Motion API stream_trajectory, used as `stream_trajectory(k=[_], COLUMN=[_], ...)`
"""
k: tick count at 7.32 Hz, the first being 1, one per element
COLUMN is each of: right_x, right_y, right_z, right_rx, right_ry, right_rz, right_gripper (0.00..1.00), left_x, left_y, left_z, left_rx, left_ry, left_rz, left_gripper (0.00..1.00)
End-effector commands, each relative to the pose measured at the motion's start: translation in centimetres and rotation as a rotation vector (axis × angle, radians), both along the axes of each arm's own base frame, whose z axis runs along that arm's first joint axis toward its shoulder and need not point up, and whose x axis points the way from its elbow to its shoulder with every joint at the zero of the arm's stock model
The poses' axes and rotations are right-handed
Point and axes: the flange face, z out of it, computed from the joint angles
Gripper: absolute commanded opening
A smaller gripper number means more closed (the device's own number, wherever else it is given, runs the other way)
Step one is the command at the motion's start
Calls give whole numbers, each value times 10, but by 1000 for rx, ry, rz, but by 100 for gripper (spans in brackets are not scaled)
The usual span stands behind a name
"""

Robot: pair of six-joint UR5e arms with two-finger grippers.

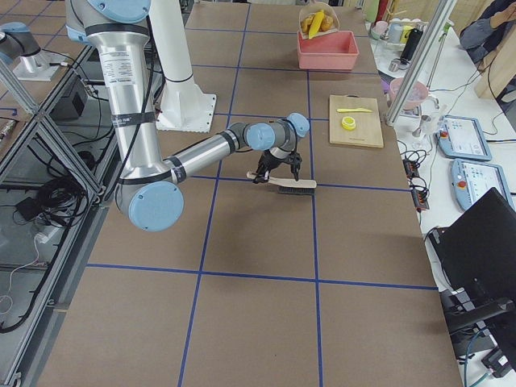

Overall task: Sweep and dump trash into bin
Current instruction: 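Tilt the dustpan with the left gripper to dump the food into the bin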

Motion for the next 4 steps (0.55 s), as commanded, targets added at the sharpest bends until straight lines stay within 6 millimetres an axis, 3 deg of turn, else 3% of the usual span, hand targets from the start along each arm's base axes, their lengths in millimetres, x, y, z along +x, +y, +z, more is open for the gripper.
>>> stream_trajectory(k=[1,4], right_x=[-6,-9], right_y=[-7,-10], right_z=[-9,-9], right_rx=[12,3], right_ry=[-10,-5], right_rz=[0,8], right_gripper=[1,9], left_x=[-1,20], left_y=[-23,-20], left_z=[-29,-31], left_rx=[-14,-52], left_ry=[-79,-212], left_rz=[33,132], left_gripper=[0,0])
